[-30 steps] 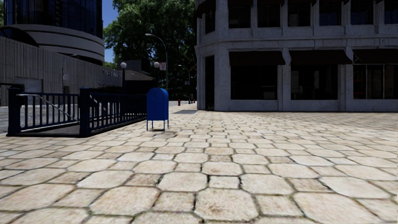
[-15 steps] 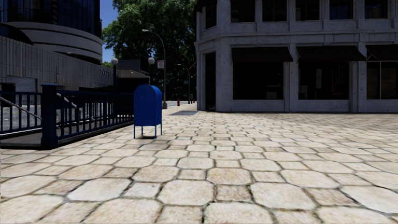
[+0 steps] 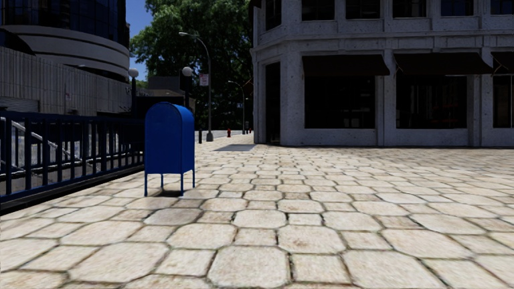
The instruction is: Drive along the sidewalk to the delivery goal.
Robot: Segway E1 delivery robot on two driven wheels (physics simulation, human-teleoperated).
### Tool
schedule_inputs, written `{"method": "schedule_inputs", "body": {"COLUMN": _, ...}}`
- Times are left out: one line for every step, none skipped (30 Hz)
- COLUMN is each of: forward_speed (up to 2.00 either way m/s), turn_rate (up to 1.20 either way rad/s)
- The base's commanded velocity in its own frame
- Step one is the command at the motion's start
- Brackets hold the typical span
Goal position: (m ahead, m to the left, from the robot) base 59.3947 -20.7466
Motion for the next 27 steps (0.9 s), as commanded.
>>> {"method": "schedule_inputs", "body": {"forward_speed": 2.0, "turn_rate": 0.0}}
{"method": "schedule_inputs", "body": {"forward_speed": 2.0, "turn_rate": 0.0}}
{"method": "schedule_inputs", "body": {"forward_speed": 2.0, "turn_rate": 0.0}}
{"method": "schedule_inputs", "body": {"forward_speed": 2.0, "turn_rate": 0.0}}
{"method": "schedule_inputs", "body": {"forward_speed": 2.0, "turn_rate": 0.0}}
{"method": "schedule_inputs", "body": {"forward_speed": 2.0, "turn_rate": 0.0}}
{"method": "schedule_inputs", "body": {"forward_speed": 2.0, "turn_rate": 0.0}}
{"method": "schedule_inputs", "body": {"forward_speed": 2.0, "turn_rate": 0.0}}
{"method": "schedule_inputs", "body": {"forward_speed": 2.0, "turn_rate": 0.0}}
{"method": "schedule_inputs", "body": {"forward_speed": 2.0, "turn_rate": 0.0}}
{"method": "schedule_inputs", "body": {"forward_speed": 2.0, "turn_rate": 0.0}}
{"method": "schedule_inputs", "body": {"forward_speed": 2.0, "turn_rate": 0.0}}
{"method": "schedule_inputs", "body": {"forward_speed": 2.0, "turn_rate": 0.0}}
{"method": "schedule_inputs", "body": {"forward_speed": 2.0, "turn_rate": 0.0}}
{"method": "schedule_inputs", "body": {"forward_speed": 2.0, "turn_rate": 0.0}}
{"method": "schedule_inputs", "body": {"forward_speed": 2.0, "turn_rate": 0.0}}
{"method": "schedule_inputs", "body": {"forward_speed": 2.0, "turn_rate": 0.0}}
{"method": "schedule_inputs", "body": {"forward_speed": 2.0, "turn_rate": 0.0}}
{"method": "schedule_inputs", "body": {"forward_speed": 2.0, "turn_rate": 0.0}}
{"method": "schedule_inputs", "body": {"forward_speed": 2.0, "turn_rate": 0.0}}
{"method": "schedule_inputs", "body": {"forward_speed": 2.0, "turn_rate": 0.0}}
{"method": "schedule_inputs", "body": {"forward_speed": 2.0, "turn_rate": 0.0}}
{"method": "schedule_inputs", "body": {"forward_speed": 2.0, "turn_rate": 0.0}}
{"method": "schedule_inputs", "body": {"forward_speed": 2.0, "turn_rate": 0.0}}
{"method": "schedule_inputs", "body": {"forward_speed": 2.0, "turn_rate": 0.0}}
{"method": "schedule_inputs", "body": {"forward_speed": 2.0, "turn_rate": 0.0}}
{"method": "schedule_inputs", "body": {"forward_speed": 2.0, "turn_rate": 0.0}}
